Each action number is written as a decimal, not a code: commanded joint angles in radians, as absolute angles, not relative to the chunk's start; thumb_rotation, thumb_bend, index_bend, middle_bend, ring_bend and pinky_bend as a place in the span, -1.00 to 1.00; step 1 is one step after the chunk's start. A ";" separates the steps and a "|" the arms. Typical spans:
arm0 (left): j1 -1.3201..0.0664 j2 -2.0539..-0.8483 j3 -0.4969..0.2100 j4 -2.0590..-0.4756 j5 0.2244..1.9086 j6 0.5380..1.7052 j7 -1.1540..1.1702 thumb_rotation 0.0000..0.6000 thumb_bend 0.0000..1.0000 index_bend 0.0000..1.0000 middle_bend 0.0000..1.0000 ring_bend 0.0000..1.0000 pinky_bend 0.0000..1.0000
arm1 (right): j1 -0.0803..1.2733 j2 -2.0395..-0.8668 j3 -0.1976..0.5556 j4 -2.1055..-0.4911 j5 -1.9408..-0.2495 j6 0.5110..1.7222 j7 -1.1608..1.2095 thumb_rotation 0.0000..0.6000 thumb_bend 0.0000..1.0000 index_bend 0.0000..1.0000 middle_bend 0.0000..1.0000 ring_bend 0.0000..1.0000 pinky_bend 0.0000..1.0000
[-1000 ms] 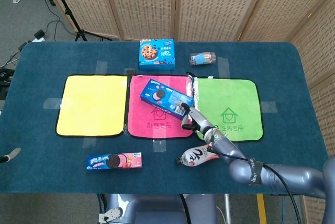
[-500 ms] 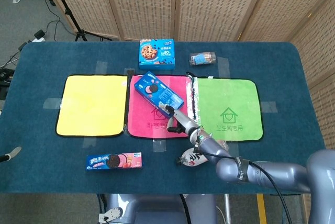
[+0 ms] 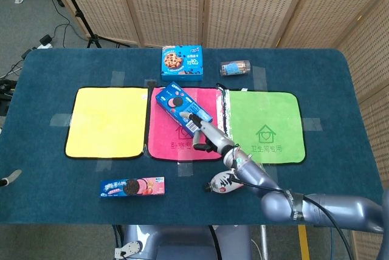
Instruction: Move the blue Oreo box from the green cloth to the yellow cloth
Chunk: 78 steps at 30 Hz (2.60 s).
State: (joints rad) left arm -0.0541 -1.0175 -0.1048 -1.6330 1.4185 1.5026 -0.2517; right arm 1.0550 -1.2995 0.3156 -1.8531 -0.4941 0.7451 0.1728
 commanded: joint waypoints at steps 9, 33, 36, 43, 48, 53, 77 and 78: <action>-0.057 -1.026 -0.100 -1.621 1.446 1.514 -0.246 1.00 -0.97 -1.00 -1.00 -1.00 -1.00 | 0.791 -1.192 0.211 -1.793 -0.926 0.955 0.158 1.00 0.11 -0.98 -1.00 -1.00 -1.00; -0.231 -0.922 -0.182 -1.809 1.559 1.409 -0.128 1.00 -0.71 -1.00 -1.00 -1.00 -1.00 | 0.287 -1.250 0.006 -1.373 -1.508 1.751 0.260 1.00 -1.00 -1.00 -1.00 -1.00 -1.00; -0.361 -0.891 -0.229 -1.865 1.537 1.239 -0.104 1.00 -0.60 -1.00 -1.00 -1.00 -1.00 | 0.282 -1.248 0.018 -1.366 -1.508 1.739 0.287 1.00 -1.00 -1.00 -1.00 -1.00 -1.00; -0.641 -0.981 -0.321 -1.890 1.348 0.922 0.028 1.00 0.22 -1.00 -1.00 -1.00 -1.00 | 0.272 -1.241 0.056 -1.347 -1.491 1.690 0.328 1.00 -1.00 -1.00 -1.00 -1.00 -1.00; -0.815 -1.125 -0.351 -1.819 1.155 0.826 0.251 1.00 0.94 -0.76 -1.00 -1.00 -1.00 | 0.267 -1.235 0.078 -1.341 -1.477 1.659 0.346 1.00 -1.00 -1.00 -1.00 -1.00 -1.00; -1.006 -1.287 -0.363 -1.692 0.952 0.788 0.445 1.00 1.00 -0.58 -1.00 -1.00 -1.00 | 0.264 -1.229 0.101 -1.337 -1.460 1.627 0.356 1.00 -1.00 -1.00 -1.00 -1.00 -1.00; -1.431 -1.835 -0.281 -1.036 0.506 0.619 0.626 1.00 1.00 -0.46 -1.00 -0.99 -1.00 | 0.228 -1.208 0.167 -1.330 -1.424 1.572 0.376 1.00 -1.00 -1.00 -1.00 -1.00 -1.00; -1.433 -1.846 -0.276 -1.017 0.501 0.610 0.621 1.00 1.00 -0.46 -1.00 -0.99 -1.00 | 0.228 -1.208 0.168 -1.329 -1.425 1.567 0.378 1.00 -1.00 -1.00 -1.00 -1.00 -1.00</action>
